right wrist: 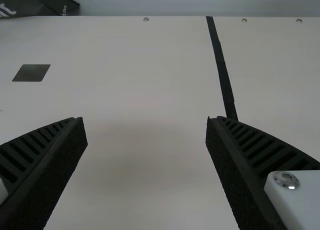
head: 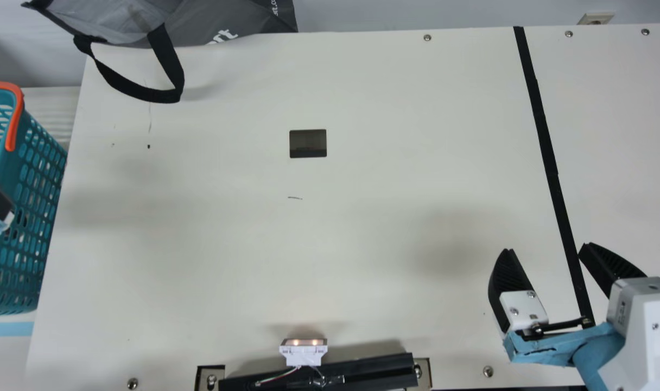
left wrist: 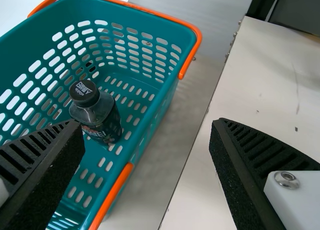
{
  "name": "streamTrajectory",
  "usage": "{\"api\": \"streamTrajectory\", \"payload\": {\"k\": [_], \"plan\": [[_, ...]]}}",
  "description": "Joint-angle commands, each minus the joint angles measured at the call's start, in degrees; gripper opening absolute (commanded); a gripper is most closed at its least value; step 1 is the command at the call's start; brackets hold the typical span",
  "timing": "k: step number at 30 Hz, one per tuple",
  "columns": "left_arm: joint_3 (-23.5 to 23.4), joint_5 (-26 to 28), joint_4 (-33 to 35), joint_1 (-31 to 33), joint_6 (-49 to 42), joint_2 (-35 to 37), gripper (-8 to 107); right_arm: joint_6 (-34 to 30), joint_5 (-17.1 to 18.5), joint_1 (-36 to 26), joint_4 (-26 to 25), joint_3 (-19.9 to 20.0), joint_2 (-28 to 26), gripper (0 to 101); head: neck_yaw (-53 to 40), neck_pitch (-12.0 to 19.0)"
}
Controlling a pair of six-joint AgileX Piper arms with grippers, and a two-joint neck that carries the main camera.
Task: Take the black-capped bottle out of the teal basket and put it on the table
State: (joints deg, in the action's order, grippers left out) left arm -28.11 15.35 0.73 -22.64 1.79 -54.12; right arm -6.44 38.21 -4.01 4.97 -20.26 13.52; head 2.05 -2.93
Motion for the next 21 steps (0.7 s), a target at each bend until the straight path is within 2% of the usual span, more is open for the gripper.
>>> {"api": "streamTrajectory", "payload": {"k": [1, 10, 21], "plan": [[-0.7, -0.2, 1.7, -1.0, -1.4, -1.5, 107, 0.0, 0.0, 0.0, 0.0, 0.0, 0.0, 91, -0.5, 0.2], [-4.5, -0.2, 8.4, -6.1, -7.9, -6.7, 107, 0.0, -0.1, 0.0, 0.0, 0.0, 0.0, 91, -0.5, 0.2], [-10.3, 3.4, 16.7, -13.9, -18.0, -14.4, 107, 0.0, -0.1, 0.0, 0.0, 0.0, 0.0, 91, -0.5, 0.2]]}}
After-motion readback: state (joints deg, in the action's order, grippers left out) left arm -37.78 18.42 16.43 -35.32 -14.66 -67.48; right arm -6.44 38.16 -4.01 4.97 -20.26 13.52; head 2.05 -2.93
